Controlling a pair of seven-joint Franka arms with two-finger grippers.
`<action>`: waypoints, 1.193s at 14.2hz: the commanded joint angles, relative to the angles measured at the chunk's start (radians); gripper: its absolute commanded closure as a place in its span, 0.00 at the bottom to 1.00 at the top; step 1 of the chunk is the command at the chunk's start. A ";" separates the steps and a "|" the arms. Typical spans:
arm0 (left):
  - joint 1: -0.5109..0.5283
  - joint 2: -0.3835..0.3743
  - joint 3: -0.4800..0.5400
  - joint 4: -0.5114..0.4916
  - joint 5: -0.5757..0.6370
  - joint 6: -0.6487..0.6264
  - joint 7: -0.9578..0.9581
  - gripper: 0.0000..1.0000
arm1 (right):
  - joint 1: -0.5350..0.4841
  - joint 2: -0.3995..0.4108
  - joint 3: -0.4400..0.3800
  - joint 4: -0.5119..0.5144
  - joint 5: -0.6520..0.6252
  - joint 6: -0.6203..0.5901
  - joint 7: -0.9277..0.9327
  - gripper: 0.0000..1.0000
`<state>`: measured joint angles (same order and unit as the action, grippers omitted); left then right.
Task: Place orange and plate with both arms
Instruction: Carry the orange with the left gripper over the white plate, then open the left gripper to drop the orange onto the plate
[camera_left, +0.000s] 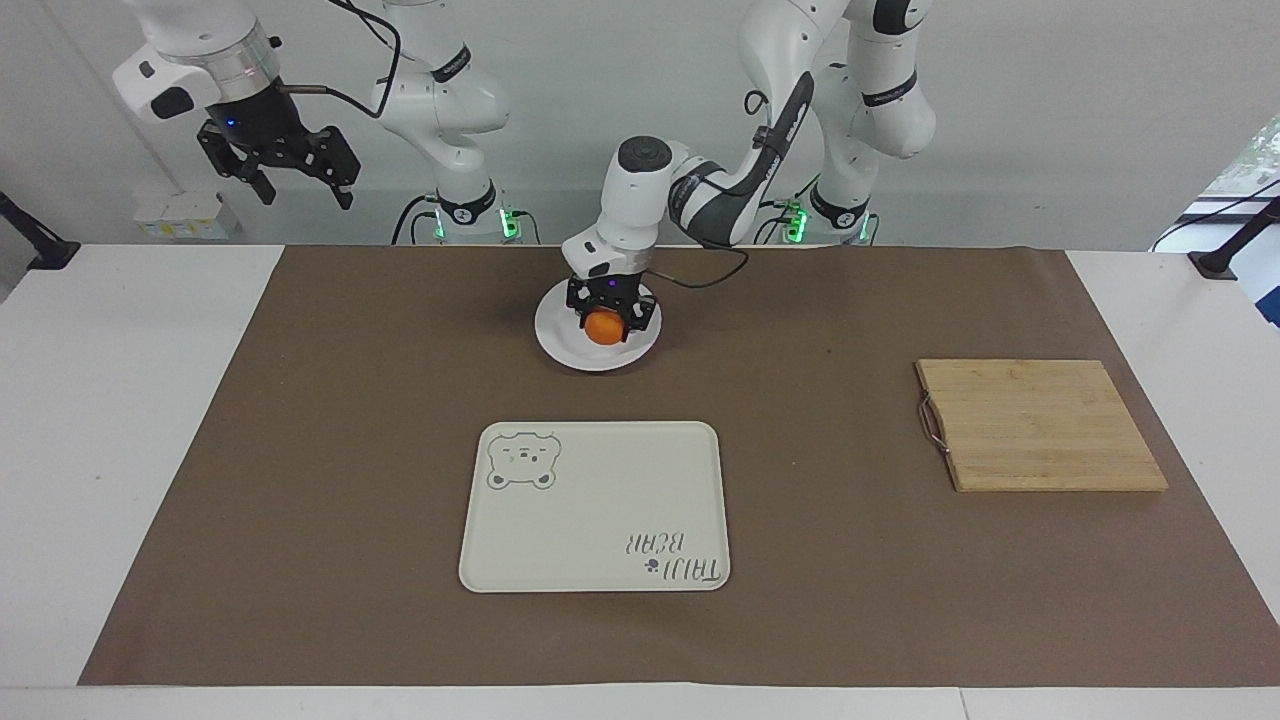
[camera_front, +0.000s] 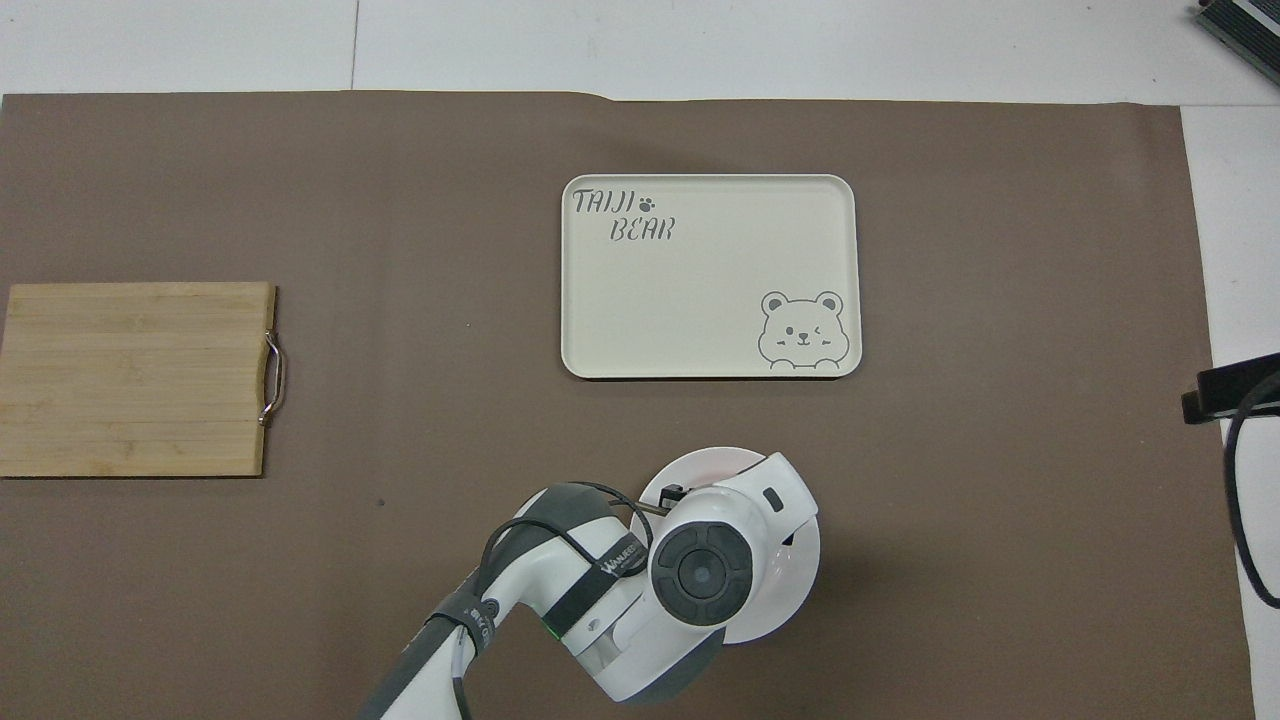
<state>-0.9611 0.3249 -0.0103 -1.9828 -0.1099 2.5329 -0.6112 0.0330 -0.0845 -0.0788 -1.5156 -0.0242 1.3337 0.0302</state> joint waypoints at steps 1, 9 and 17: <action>-0.018 -0.010 0.018 -0.008 -0.011 -0.003 -0.006 0.14 | 0.004 -0.023 0.014 -0.024 0.004 0.007 -0.014 0.00; 0.132 -0.203 0.026 0.002 -0.010 -0.350 0.057 0.00 | -0.008 -0.023 0.004 -0.045 0.034 0.114 -0.010 0.00; 0.548 -0.354 0.032 0.024 0.032 -0.517 0.357 0.00 | -0.010 -0.038 0.004 -0.057 0.058 0.114 -0.007 0.00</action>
<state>-0.5128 -0.0189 0.0359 -1.9609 -0.0942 2.0365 -0.3616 0.0332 -0.1042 -0.0767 -1.5453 -0.0019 1.4458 0.0292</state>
